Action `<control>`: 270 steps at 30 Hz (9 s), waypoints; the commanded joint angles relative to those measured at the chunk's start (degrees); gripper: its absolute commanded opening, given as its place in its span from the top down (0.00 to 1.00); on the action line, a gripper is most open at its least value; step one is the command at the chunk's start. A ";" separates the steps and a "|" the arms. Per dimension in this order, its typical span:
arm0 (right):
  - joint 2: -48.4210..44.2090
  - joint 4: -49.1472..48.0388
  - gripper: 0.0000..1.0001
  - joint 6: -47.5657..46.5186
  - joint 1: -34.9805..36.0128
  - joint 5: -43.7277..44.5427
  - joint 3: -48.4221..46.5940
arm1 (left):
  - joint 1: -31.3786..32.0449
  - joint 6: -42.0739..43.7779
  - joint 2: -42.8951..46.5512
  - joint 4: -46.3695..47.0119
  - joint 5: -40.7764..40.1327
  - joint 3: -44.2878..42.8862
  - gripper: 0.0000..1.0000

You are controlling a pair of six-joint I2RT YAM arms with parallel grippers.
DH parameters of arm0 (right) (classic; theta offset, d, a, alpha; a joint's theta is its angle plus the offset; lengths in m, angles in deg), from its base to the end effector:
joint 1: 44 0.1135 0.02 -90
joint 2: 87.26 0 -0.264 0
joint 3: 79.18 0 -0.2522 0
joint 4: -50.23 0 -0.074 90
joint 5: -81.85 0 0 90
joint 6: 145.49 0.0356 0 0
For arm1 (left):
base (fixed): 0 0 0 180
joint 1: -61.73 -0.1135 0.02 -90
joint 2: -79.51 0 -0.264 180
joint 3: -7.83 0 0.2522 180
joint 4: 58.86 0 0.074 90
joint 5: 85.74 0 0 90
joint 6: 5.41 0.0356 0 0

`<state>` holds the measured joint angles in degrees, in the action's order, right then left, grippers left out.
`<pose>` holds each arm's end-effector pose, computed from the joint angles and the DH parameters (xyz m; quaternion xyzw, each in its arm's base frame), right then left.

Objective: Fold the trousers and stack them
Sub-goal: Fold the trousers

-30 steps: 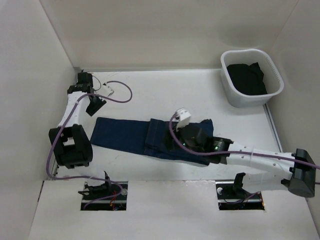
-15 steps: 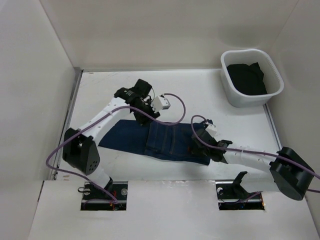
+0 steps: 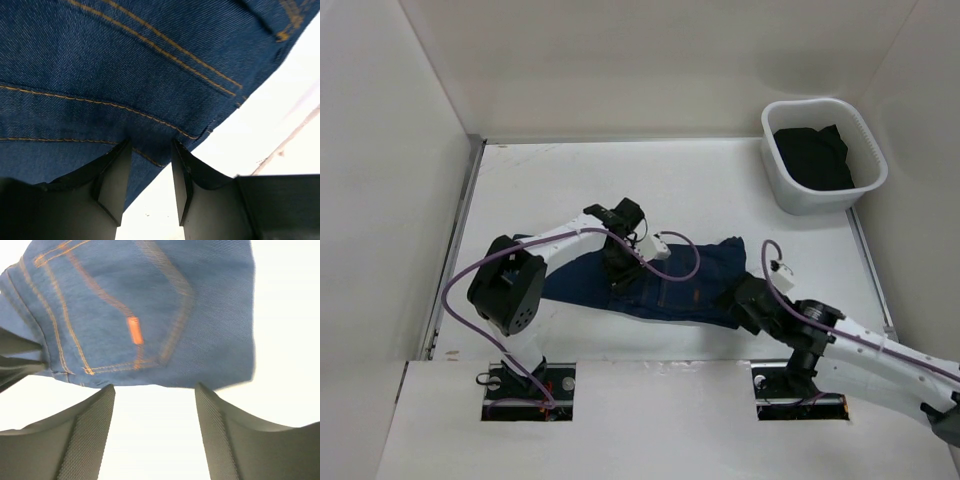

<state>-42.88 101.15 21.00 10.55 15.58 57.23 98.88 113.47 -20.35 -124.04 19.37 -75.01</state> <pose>0.0984 0.1135 0.2110 0.2421 0.8948 0.2116 0.3098 0.2503 -0.2013 0.1924 0.5464 0.8245 -0.1357 0.0578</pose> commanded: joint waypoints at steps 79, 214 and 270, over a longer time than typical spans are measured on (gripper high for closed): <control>32.23 -5.88 1.00 -78.33 1.73 -12.56 -53.82 | -37.36 1.79 -10.10 5.80 -5.89 -3.34 0.92; 62.51 0.01 0.29 -70.96 -37.89 -47.64 -45.68 | -25.07 -15.00 3.43 11.78 1.94 -4.84 0.52; 9.15 2.73 0.00 -62.60 -50.11 -6.32 -34.07 | -56.44 -19.57 43.25 19.78 -3.16 10.10 0.38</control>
<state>-32.59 106.97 -41.75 -39.59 8.17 23.20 42.18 95.04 21.73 -105.42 15.09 -63.73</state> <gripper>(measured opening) 0.998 0.625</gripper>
